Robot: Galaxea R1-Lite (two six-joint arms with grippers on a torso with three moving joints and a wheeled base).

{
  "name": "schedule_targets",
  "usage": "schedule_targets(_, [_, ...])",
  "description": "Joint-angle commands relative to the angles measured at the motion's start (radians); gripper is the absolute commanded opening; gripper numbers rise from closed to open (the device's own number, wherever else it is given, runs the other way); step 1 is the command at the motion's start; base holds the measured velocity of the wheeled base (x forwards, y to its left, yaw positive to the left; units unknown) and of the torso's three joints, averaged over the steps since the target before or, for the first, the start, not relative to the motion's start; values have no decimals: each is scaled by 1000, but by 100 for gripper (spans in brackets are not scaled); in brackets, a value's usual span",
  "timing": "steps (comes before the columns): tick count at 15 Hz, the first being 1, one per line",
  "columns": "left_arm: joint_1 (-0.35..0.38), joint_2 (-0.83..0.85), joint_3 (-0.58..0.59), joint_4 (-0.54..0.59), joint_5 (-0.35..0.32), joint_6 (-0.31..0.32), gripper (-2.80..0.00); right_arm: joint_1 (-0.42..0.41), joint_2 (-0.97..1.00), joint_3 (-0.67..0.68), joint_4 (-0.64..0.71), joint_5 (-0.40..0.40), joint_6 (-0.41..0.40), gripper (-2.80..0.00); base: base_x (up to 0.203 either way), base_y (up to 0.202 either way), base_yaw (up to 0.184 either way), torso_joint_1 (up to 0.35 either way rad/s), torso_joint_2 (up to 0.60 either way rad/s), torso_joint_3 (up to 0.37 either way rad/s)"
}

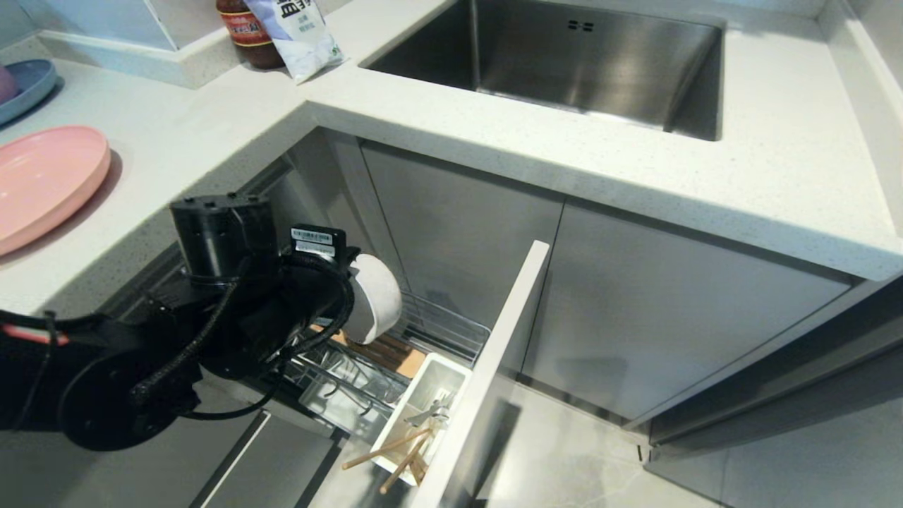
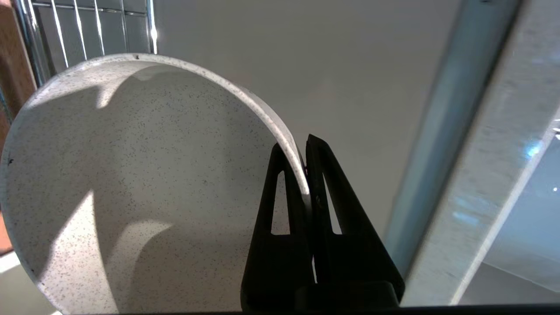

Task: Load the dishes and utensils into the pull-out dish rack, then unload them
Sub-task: Pick up the bowl and place it in the cupboard

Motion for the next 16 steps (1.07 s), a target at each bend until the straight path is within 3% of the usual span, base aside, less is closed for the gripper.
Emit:
schedule_targets(1, [1,68,44,-130,2,-9,-280,0,-2,2,0,0,1,-280,0,0,0,0,0,0])
schedule_targets(4, [-2,112,106,-285,2,-9,-280,0,-2,2,0,0,0,-280,0,0,0,0,0,0])
schedule_targets(8, [0,236,192,-583,2,-1,-280,0,-2,1,0,0,0,-280,0,0,0,0,0,0])
schedule_targets(16, [10,317,196,-661,-1,-5,-280,0,-2,2,0,0,2,-280,0,0,0,0,0,0])
